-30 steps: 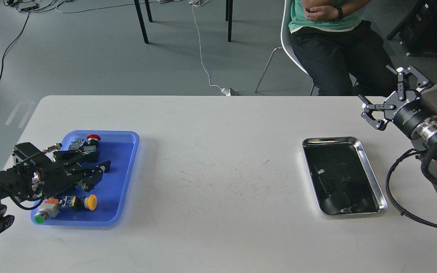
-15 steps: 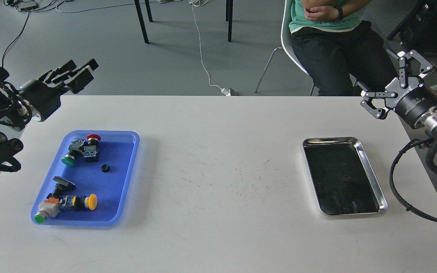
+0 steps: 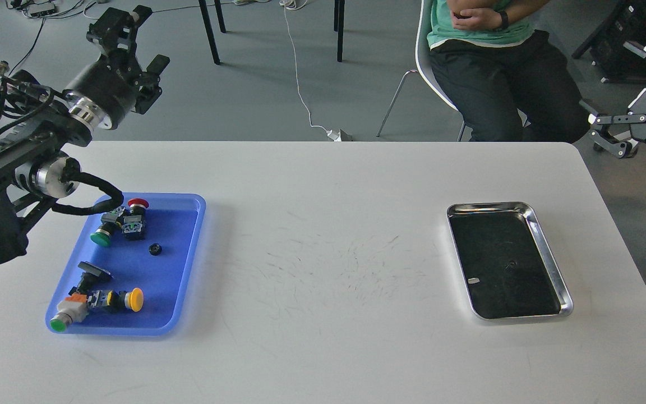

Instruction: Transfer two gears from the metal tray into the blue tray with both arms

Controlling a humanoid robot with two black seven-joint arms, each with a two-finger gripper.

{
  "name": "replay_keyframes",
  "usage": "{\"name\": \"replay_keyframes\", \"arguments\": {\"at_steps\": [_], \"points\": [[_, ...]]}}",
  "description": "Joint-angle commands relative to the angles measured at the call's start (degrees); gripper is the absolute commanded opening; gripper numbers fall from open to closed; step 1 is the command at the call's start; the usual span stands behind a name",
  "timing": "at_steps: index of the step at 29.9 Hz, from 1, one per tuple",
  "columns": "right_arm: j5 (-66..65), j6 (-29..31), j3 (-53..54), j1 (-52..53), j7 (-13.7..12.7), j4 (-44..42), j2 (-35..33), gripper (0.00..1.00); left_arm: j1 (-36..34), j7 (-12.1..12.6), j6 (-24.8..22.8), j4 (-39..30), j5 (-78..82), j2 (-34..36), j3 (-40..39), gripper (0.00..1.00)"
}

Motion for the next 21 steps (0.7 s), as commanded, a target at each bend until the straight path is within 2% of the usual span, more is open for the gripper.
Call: {"name": "replay_keyframes", "arguments": {"at_steps": [1, 6, 11, 16, 21], "points": [[-10.56, 0.08, -7.14, -0.04, 0.08, 8.0, -11.39, 0.94, 0.38, 0.32, -0.97, 1.13, -0.01, -0.89, -0.78, 0.98], [-31.82, 0.16, -14.26, -0.04, 0.17, 17.24, -18.87, 0.95, 0.55, -0.21, -0.8, 1.13, 0.43, -0.89, -0.43, 0.98], [-56.87, 0.16, -21.73, 0.05, 0.17, 19.54, -18.88, 0.96, 0.55, -0.3, -0.97, 1.13, 0.52, -0.45, -0.51, 0.98], [-61.66, 0.51, -25.7, 1.8, -0.01, 11.99, -9.67, 0.96, 0.55, -0.39, -0.54, 1.04, 0.52, -0.36, -0.69, 0.98], [-64.21, 0.87, -32.71, 7.86, -0.18, 9.53, -5.35, 0.96, 0.55, -0.56, -0.53, 0.95, 0.52, -0.36, -0.78, 0.98]]}}
